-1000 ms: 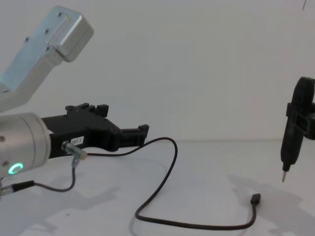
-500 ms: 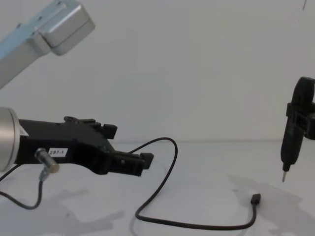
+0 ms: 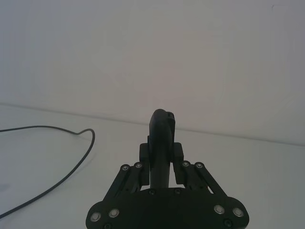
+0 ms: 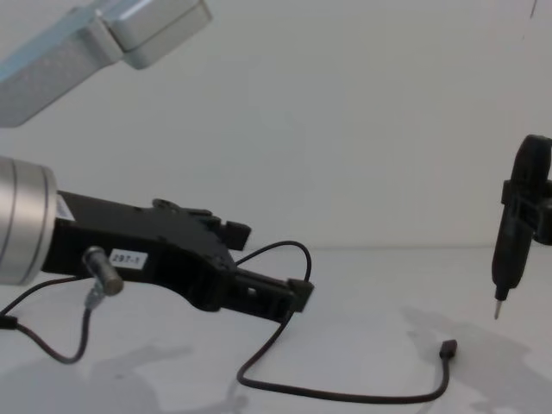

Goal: Pick up the data cable with the one hand.

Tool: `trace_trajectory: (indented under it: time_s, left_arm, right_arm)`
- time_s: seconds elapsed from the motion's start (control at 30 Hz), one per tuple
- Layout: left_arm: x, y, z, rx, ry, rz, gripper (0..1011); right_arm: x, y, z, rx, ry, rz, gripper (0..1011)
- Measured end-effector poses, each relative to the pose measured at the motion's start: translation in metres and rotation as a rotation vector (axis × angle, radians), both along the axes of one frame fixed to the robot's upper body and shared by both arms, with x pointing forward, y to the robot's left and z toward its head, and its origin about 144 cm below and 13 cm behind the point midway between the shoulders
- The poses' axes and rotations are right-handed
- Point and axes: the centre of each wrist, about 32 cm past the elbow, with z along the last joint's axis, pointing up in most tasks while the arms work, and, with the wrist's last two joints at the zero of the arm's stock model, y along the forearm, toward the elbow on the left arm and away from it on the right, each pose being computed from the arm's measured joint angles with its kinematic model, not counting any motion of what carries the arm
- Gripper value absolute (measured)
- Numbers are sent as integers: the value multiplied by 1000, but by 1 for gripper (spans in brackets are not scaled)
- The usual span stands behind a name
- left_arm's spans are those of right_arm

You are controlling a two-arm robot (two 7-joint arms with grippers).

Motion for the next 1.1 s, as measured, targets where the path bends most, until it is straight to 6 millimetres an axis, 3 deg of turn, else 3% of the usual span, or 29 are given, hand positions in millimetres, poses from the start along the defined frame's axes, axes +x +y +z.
trace_trajectory:
  time_s: [1.1]
  left_arm:
    - [38,-46,-25,79,125,-153,1001]
  right_arm:
    - [0,0,0,0,0,0,279]
